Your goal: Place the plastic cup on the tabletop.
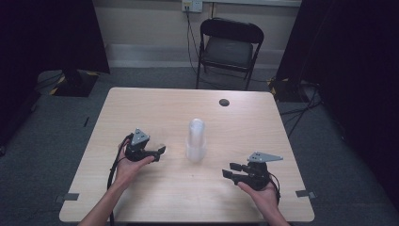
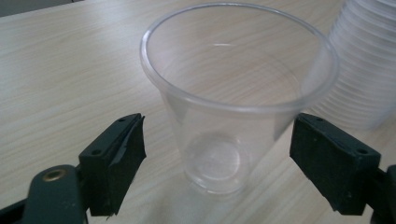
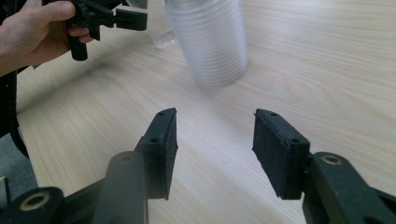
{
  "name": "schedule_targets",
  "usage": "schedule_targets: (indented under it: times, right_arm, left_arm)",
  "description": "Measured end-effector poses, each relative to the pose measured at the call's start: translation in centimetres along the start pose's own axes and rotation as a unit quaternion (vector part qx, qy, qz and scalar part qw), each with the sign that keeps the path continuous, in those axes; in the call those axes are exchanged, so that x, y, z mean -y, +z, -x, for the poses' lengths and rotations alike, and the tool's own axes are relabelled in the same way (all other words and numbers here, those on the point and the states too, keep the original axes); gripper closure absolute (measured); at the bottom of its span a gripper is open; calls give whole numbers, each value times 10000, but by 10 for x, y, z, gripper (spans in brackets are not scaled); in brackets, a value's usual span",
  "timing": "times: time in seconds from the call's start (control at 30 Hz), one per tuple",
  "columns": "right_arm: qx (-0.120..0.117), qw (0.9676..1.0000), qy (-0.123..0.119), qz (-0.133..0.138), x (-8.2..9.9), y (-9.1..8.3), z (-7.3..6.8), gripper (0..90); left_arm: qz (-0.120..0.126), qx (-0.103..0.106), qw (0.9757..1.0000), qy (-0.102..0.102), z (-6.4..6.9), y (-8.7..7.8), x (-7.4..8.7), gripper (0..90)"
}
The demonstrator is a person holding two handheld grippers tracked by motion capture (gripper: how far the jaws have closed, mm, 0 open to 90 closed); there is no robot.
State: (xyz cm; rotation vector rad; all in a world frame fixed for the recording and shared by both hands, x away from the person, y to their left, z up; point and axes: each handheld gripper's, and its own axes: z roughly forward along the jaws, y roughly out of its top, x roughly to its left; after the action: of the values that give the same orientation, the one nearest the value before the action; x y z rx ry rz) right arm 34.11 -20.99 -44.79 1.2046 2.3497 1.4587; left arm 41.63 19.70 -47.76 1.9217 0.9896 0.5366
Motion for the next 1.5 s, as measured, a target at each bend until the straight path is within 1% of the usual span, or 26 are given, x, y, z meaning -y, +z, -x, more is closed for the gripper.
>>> schedule_targets:
  times: [0.07, 0.13, 0.3, 0.33, 0.37, 0.43, 0.47, 0.5, 0.57, 0.63, 0.67, 0.73, 0.83, 0.9, 0.97, 1.0, 1.07, 1.1, 1.13, 1.2, 1.27, 1.33, 1.37, 1.4, 1.47, 1.5]
  right_arm:
    - [17, 10000, 3, 17, 0, -1, 1, 500]
    - [37, 10000, 22, 28, 0, -1, 2, 499]
    - [79, 10000, -30, 38, 1, -1, 2, 504]
    - [119, 9999, -49, 42, 1, -1, 2, 504]
    - [131, 9999, -39, 45, 1, -2, 2, 505]
    - [163, 9998, -24, 73, 1, -2, 4, 506]
    - [164, 9998, -15, 75, 1, -2, 4, 506]
    - [170, 9998, -14, 77, 1, -3, 4, 506]
    - [186, 9998, -5, 86, 1, -3, 5, 507]
    - [183, 9998, -16, 82, 2, -4, 5, 507]
    - [186, 9998, -13, 78, 2, -4, 6, 507]
    - [200, 9998, -1, 55, 3, -4, 7, 507]
    - [227, 9997, 10, 5, 4, -3, 9, 506]
    - [242, 9997, 18, -22, 5, -3, 9, 505]
    - [258, 9997, 13, -21, 5, -3, 9, 504]
    - [255, 9997, 16, -15, 5, -3, 10, 503]
    - [262, 9997, 23, 12, 6, -4, 10, 502]
    - [277, 9996, 31, 12, 6, -5, 11, 499]
    - [297, 9996, 30, 12, 6, -5, 12, 499]
    - [317, 9995, 47, 9, 7, -5, 12, 498]
    - [325, 9995, 52, 16, 7, -6, 12, 496]
    - [315, 9995, 49, 24, 8, -6, 12, 495]
    - [312, 9995, 51, 27, 8, -7, 12, 494]
    - [311, 9995, 37, 17, 8, -7, 13, 494]
    - [318, 9995, 55, 3, 9, -7, 14, 493]
    - [319, 9995, 65, 0, 9, -7, 14, 492]
  left_arm:
    - [-14, 15, 10000, -97, 0, -2, 2, 170]
    - [-135, 27, 9999, 7, 0, -3, 2, 166]
    - [-123, 37, 9998, -117, 0, -12, 1, 165]
    - [-161, 23, 9998, -119, -1, -14, 1, 166]
    - [-194, 57, 9997, -114, -1, -17, 2, 166]
    - [-293, 135, 9993, -211, -2, -21, 3, 166]
    - [-300, 127, 9992, -225, -3, -24, 3, 166]
    - [-243, 100, 9992, -306, -3, -27, 5, 171]
    - [-246, 98, 9988, -418, -4, -33, 7, 224]
    - [-265, 154, 9983, -489, -4, -38, 10, 216]
    - [-285, 195, 9981, -504, -3, -41, 11, 216]
    - [-374, 270, 9980, -434, -3, -45, 12, 206]
    - [-347, 241, 9983, -401, 0, -53, 11, 204]
    - [-379, 226, 9982, -396, 3, -58, 9, 203]
    - [-451, 164, 9983, -332, 8, -63, 9, 202]
    - [-418, 168, 9985, -306, 11, -66, 11, 202]
    - [-415, 187, 9984, -338, 13, -68, 12, 202]
    - [-482, 287, 9980, -286, 19, -72, 16, 202]
    - [-500, 364, 9978, -229, 22, -73, 18, 200]
    - [-580, 363, 9976, -140, 25, -75, 21, 201]
    - [-579, 362, 9973, -267, 30, -79, 24, 201]
    - [-648, 297, 9966, -408, 37, -86, 24, 199]
    - [-648, 328, 9966, -400, 41, -89, 25, 197]
    - [-609, 356, 9970, -323, 44, -92, 26, 196]
    - [-645, 348, 9970, -241, 50, -97, 30, 196]
    - [-628, 336, 9974, -144, 52, -99, 33, 193]
